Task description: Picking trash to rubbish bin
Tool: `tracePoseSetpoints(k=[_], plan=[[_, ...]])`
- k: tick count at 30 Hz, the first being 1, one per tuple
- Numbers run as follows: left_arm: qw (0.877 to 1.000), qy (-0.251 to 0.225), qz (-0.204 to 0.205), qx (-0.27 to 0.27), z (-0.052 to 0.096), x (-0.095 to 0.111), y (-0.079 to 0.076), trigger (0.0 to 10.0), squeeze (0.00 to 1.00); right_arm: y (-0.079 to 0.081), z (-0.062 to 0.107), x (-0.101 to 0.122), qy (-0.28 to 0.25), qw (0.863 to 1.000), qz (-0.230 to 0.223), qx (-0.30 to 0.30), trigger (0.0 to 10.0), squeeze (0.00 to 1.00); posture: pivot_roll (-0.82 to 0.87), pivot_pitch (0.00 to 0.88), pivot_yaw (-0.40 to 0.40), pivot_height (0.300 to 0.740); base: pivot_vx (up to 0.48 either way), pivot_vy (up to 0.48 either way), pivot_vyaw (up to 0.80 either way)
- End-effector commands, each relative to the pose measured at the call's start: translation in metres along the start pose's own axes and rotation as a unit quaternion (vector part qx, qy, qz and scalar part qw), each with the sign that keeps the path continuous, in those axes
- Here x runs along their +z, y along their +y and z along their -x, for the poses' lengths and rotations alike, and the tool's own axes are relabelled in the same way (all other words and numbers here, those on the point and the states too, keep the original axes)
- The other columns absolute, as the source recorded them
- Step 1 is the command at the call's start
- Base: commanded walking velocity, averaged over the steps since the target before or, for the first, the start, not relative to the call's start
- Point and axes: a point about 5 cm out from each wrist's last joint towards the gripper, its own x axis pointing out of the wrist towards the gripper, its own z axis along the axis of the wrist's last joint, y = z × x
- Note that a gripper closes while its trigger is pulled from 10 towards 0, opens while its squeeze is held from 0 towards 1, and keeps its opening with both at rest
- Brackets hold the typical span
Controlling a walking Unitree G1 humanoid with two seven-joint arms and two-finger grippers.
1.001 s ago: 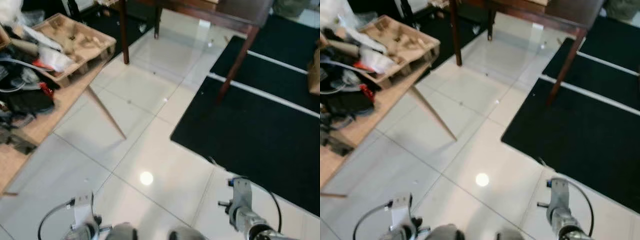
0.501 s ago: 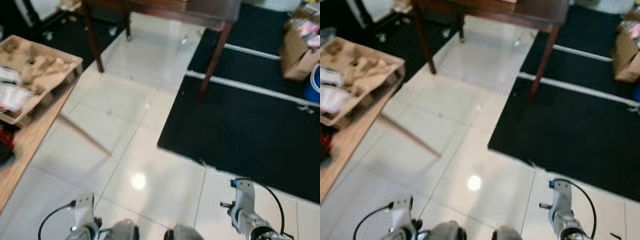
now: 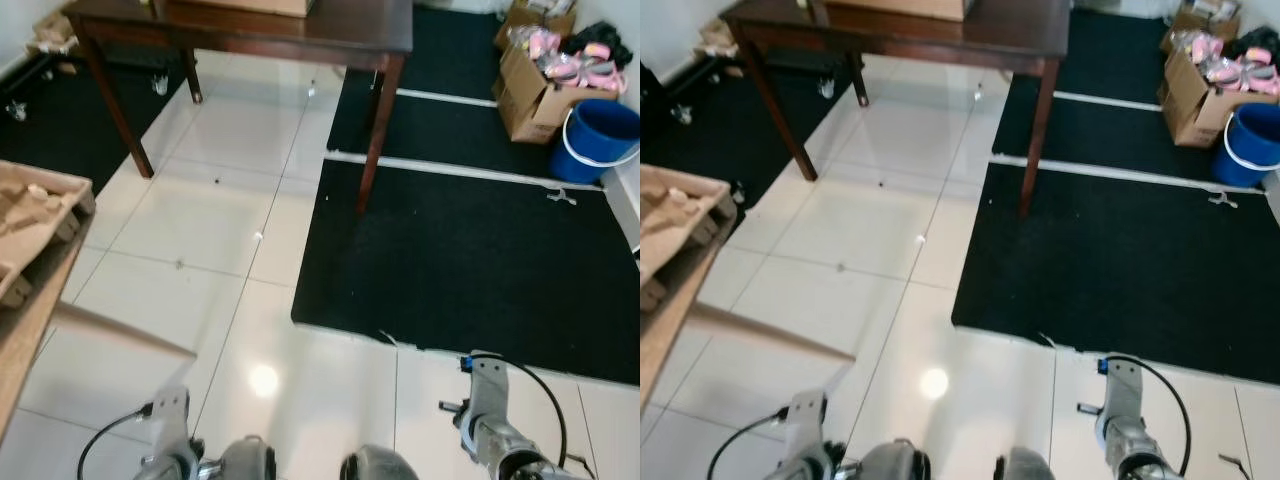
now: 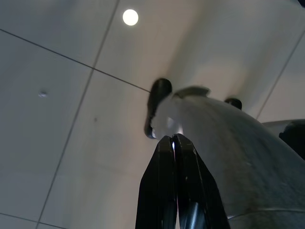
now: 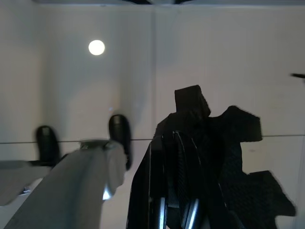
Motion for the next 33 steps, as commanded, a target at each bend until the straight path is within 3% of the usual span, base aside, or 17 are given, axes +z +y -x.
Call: tracePoseSetpoints(k=[1, 14, 20, 33], plan=[[1.000, 0.008, -0.004, 0.003, 0.0006, -0.0025, 0.0014, 10.0, 0.00, -0.0075, 0.0010, -0.0080, 0.013, 1.000, 0.002, -0.011, 10.0, 0.00, 0.07, 0.132, 0.013, 0.740, 0.304, 0.000, 0.00], [1.000, 0.008, -0.008, 0.001, 0.0002, -0.0013, 0.0010, 10.0, 0.00, -0.0067, 0.0006, -0.0044, 0.008, 1.000, 0.005, -0.008, 10.0, 0.00, 0.07, 0.120, 0.010, 0.740, 0.307, 0.000, 0.00], [1.000, 0.009, -0.009, 0.001, 0.0006, -0.0018, 0.0019, 10.0, 0.00, -0.0060, 0.0006, -0.0049, 0.010, 1.000, 0.004, -0.008, 10.0, 0.00, 0.07, 0.124, 0.013, 0.740, 0.307, 0.000, -0.74], [1.000, 0.011, -0.008, 0.002, 0.0012, -0.0035, 0.0027, 10.0, 0.00, -0.0051, 0.0009, -0.0072, 0.009, 1.000, 0.000, -0.005, 10.0, 0.00, 0.07, 0.139, 0.018, 0.740, 0.307, 0.000, 0.00]])
